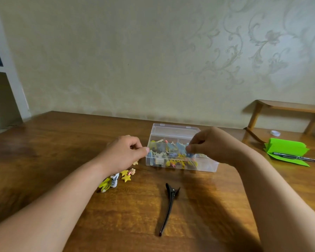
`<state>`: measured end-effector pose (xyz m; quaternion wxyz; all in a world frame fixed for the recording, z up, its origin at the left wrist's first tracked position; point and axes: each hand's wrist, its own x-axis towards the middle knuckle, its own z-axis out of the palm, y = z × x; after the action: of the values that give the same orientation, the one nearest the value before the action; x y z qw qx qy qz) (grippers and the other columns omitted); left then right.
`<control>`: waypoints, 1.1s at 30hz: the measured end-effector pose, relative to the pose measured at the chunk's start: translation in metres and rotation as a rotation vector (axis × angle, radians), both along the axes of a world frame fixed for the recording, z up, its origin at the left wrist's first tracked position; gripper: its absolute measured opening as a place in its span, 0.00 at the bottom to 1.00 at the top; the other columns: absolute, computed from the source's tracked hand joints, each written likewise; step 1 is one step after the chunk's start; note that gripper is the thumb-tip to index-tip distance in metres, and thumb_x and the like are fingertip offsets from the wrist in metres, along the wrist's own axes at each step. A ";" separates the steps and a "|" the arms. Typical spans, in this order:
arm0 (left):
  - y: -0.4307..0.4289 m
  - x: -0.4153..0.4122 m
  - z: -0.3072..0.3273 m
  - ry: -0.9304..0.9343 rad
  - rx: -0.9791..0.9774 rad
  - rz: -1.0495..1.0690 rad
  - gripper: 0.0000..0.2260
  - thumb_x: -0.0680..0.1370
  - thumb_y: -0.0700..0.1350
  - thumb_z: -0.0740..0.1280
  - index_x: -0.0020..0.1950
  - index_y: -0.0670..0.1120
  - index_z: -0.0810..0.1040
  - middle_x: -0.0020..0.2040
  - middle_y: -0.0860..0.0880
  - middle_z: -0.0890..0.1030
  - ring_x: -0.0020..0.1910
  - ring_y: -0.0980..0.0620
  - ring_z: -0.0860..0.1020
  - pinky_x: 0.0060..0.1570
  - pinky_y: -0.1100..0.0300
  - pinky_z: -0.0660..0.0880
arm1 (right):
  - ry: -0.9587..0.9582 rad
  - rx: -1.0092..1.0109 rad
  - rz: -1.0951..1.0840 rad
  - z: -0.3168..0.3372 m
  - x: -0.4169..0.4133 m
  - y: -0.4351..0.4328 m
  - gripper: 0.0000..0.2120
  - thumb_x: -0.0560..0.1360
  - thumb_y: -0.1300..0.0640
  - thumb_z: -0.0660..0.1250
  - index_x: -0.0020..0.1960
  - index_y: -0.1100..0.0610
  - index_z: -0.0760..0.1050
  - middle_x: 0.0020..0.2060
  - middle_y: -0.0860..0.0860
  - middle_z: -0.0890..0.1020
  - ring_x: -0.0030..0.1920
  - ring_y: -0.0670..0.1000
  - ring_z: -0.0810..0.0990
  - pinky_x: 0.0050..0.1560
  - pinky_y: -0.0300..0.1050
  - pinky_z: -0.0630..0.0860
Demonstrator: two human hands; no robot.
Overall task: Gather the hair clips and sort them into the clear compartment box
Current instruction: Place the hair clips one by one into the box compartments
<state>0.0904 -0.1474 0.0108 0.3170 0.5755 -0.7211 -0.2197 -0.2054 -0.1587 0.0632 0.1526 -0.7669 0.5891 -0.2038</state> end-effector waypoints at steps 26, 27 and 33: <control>-0.011 0.025 0.002 0.224 0.029 0.206 0.11 0.87 0.49 0.64 0.51 0.54 0.85 0.53 0.54 0.86 0.56 0.51 0.81 0.59 0.51 0.77 | 0.292 -0.293 0.266 -0.020 0.124 0.012 0.12 0.84 0.49 0.64 0.65 0.41 0.80 0.62 0.43 0.80 0.66 0.49 0.74 0.65 0.52 0.70; -0.011 0.025 0.002 0.230 0.029 0.210 0.11 0.87 0.49 0.63 0.51 0.53 0.85 0.53 0.53 0.86 0.55 0.51 0.82 0.57 0.51 0.77 | 0.341 -0.271 0.275 -0.019 0.130 0.007 0.13 0.84 0.50 0.63 0.66 0.41 0.80 0.62 0.43 0.80 0.66 0.50 0.74 0.65 0.53 0.70; -0.015 0.028 0.001 0.261 0.026 0.238 0.10 0.85 0.48 0.64 0.50 0.53 0.85 0.49 0.50 0.87 0.45 0.48 0.82 0.46 0.50 0.77 | 0.556 -0.182 0.213 -0.009 0.169 -0.029 0.14 0.81 0.56 0.64 0.62 0.44 0.82 0.58 0.46 0.84 0.64 0.54 0.78 0.67 0.61 0.68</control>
<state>0.1188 -0.1620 0.0120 0.4243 0.6275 -0.5977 -0.2628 -0.0366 -0.1878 0.0542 -0.0631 -0.8613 0.5038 -0.0209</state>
